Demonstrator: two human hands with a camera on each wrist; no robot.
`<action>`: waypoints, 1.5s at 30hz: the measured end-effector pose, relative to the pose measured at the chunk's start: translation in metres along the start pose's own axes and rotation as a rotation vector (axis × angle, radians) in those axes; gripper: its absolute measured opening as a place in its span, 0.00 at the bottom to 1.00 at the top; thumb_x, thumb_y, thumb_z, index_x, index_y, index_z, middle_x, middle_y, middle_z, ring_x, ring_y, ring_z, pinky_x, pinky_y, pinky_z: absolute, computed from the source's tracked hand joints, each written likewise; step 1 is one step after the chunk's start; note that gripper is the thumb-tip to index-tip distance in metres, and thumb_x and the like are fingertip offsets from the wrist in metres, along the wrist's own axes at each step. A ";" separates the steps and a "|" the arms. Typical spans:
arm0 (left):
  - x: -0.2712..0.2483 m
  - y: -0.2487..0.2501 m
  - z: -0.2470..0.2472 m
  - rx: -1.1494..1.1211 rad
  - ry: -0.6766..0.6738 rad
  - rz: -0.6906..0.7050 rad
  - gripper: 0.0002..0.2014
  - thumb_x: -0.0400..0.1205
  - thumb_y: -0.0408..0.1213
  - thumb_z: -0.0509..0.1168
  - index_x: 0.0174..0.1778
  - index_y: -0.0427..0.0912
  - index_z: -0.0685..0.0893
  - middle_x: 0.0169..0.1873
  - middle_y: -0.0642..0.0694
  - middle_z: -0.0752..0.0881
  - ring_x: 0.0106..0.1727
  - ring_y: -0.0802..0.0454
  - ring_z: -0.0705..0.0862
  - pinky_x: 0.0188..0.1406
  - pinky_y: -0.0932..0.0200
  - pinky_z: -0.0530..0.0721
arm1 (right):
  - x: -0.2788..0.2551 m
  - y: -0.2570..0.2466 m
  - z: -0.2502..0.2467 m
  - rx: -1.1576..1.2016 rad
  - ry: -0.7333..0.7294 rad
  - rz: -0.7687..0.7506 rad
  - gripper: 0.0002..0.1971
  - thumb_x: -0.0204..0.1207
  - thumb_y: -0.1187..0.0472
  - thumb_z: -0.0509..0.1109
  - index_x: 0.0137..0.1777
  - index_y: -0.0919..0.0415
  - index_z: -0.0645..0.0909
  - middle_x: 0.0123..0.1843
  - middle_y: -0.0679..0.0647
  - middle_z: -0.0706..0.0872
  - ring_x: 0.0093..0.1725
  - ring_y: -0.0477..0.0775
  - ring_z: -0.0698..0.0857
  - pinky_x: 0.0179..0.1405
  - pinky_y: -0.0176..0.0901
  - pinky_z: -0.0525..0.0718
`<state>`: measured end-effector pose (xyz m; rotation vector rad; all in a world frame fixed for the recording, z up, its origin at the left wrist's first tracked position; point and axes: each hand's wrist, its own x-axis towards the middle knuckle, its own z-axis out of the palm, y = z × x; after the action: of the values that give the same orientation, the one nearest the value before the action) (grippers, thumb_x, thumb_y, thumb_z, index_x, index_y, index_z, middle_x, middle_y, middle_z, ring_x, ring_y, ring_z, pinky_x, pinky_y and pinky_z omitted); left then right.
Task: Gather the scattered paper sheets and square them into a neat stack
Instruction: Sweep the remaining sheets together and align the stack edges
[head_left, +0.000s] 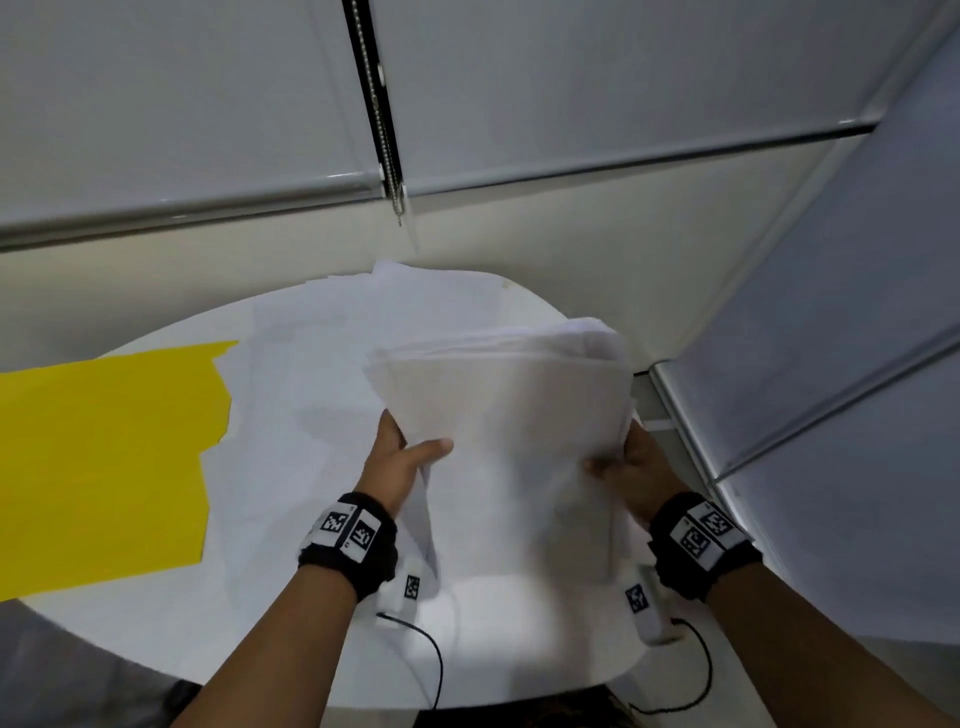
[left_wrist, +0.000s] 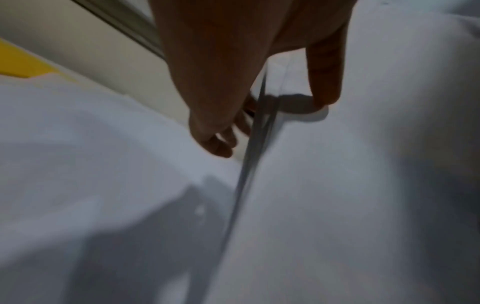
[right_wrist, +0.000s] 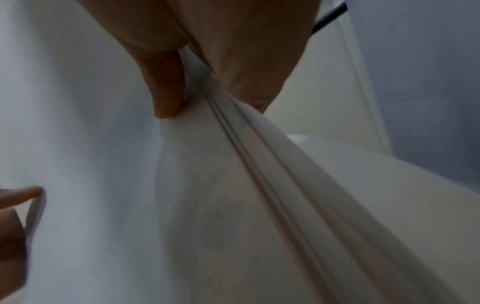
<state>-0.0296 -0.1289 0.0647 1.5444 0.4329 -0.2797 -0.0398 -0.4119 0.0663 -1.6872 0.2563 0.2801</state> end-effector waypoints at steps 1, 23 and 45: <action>-0.002 0.021 0.002 -0.035 -0.007 0.075 0.32 0.73 0.27 0.73 0.73 0.42 0.73 0.63 0.45 0.86 0.62 0.50 0.86 0.62 0.55 0.85 | -0.001 -0.015 0.000 0.018 0.034 -0.053 0.28 0.67 0.80 0.71 0.57 0.46 0.84 0.52 0.49 0.91 0.54 0.51 0.89 0.55 0.53 0.87; -0.026 0.094 0.025 0.027 0.133 0.390 0.19 0.81 0.25 0.62 0.63 0.46 0.69 0.51 0.54 0.83 0.49 0.61 0.82 0.43 0.65 0.79 | 0.002 -0.069 0.034 -0.030 0.300 -0.279 0.19 0.80 0.69 0.63 0.62 0.44 0.70 0.53 0.44 0.84 0.53 0.47 0.84 0.55 0.49 0.83; 0.002 0.075 0.009 -0.132 -0.018 0.113 0.20 0.52 0.25 0.67 0.41 0.40 0.84 0.31 0.47 0.89 0.40 0.40 0.84 0.45 0.50 0.82 | 0.017 -0.031 0.019 0.168 0.164 -0.190 0.42 0.56 0.59 0.85 0.71 0.50 0.71 0.61 0.55 0.86 0.59 0.56 0.86 0.54 0.57 0.86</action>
<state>0.0061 -0.1367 0.1309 1.4304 0.3413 -0.1739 -0.0144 -0.3894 0.0873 -1.5565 0.2323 -0.0215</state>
